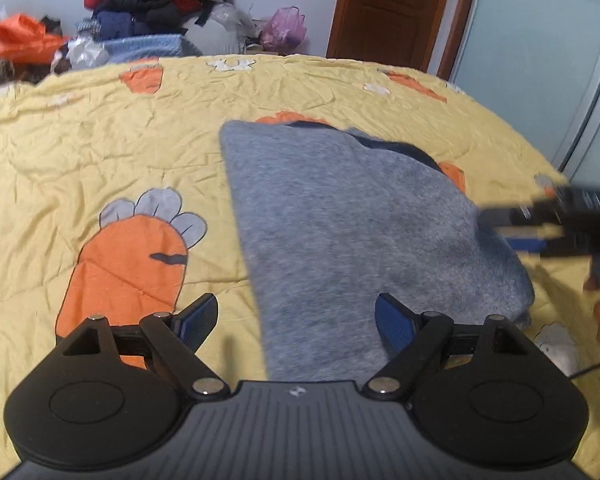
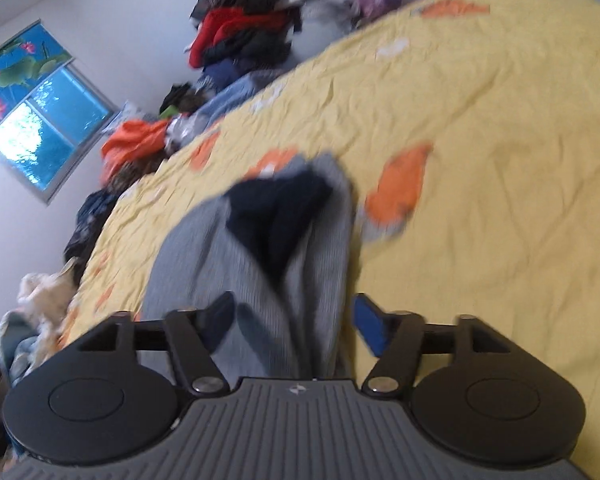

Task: Fold small clothes
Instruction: 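Lower the folded bundle and press its edges with both grippers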

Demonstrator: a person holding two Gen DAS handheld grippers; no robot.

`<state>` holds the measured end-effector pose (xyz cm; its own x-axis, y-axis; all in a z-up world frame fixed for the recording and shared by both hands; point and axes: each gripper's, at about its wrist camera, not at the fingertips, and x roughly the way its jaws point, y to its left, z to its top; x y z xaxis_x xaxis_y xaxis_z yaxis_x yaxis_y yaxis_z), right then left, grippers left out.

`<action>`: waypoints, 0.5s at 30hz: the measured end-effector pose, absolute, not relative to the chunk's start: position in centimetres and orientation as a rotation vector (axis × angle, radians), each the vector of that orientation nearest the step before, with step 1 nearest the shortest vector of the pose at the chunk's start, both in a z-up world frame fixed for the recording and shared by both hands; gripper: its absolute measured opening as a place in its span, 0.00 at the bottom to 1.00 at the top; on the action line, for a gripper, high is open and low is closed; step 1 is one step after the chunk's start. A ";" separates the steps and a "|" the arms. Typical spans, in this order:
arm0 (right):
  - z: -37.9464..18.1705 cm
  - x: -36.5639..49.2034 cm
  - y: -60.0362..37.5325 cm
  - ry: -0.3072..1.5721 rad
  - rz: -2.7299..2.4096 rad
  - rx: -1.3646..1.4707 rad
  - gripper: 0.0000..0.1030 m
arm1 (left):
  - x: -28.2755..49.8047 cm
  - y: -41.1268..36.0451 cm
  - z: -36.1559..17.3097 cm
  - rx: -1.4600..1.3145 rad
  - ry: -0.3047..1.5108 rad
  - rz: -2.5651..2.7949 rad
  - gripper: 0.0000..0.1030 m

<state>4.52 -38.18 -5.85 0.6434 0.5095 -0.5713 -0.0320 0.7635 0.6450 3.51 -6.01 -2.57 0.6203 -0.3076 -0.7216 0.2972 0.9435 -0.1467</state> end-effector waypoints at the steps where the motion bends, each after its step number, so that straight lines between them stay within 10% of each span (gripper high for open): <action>1: -6.2 4.2 -38.2 0.832 0.343 0.647 0.81 | 3.9 -5.3 -2.7 -0.055 0.846 -0.351 0.84; 15: -7.8 9.6 -36.6 0.862 0.605 0.773 0.78 | 12.0 -2.6 -7.4 -0.630 1.015 -0.702 0.83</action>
